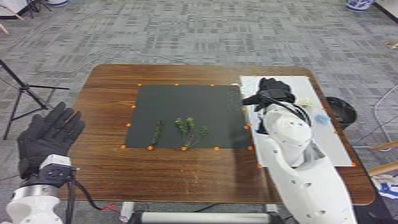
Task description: Arrange flowers
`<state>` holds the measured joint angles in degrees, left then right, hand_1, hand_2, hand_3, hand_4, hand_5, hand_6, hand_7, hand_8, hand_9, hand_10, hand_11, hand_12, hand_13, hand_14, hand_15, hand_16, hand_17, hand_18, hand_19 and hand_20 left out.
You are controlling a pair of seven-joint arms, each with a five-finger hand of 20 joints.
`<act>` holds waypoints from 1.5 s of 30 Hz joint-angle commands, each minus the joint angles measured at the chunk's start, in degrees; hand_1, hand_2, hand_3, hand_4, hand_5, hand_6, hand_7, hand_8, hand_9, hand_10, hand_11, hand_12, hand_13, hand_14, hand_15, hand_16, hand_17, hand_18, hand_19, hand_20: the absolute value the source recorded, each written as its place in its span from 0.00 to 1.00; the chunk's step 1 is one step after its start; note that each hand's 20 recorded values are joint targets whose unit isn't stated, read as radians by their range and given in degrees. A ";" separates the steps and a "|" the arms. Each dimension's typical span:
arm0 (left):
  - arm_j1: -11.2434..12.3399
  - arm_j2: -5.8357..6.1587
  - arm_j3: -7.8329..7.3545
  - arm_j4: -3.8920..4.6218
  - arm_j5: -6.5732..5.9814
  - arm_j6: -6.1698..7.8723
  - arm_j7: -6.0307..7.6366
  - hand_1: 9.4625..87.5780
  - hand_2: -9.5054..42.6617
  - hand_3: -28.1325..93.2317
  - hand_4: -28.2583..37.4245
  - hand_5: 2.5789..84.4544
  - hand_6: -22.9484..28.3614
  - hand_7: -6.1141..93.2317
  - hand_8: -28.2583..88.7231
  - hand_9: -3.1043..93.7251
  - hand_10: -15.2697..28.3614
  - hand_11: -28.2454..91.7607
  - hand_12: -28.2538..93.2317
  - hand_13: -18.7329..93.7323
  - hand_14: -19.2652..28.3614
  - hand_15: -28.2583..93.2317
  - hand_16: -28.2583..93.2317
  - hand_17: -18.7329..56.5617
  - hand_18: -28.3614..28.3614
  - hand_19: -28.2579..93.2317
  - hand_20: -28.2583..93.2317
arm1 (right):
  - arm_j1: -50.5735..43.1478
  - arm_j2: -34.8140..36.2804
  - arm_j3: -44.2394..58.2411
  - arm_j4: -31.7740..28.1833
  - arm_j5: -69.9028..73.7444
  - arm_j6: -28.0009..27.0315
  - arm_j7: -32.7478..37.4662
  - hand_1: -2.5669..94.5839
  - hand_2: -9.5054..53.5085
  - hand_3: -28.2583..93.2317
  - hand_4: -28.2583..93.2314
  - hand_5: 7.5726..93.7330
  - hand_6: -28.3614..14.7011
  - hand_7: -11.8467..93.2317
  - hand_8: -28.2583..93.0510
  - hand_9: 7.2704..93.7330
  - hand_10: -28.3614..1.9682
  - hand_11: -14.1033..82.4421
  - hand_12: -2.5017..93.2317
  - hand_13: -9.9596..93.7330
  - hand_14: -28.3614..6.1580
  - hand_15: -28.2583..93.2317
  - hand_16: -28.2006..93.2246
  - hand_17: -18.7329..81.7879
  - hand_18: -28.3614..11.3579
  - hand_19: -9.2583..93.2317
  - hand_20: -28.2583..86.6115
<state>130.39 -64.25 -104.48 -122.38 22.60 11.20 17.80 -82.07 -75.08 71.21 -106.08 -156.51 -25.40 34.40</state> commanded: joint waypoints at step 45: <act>-0.60 -0.20 1.99 0.24 -0.05 -1.15 -1.64 0.23 0.54 0.81 0.00 0.51 0.63 0.18 0.16 0.41 0.70 0.43 0.30 0.41 0.73 0.48 0.19 0.16 0.77 0.56 0.31 | -0.07 -1.97 0.78 11.50 0.87 -3.42 -0.41 0.49 0.00 0.77 0.00 0.77 0.59 0.24 0.14 0.76 0.43 0.64 0.41 0.78 0.46 0.84 0.59 0.60 0.06 0.99 0.56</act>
<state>130.16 -64.37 -103.21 -122.34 22.63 11.05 16.83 -79.79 -75.96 74.44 -96.77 -153.61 -29.45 37.18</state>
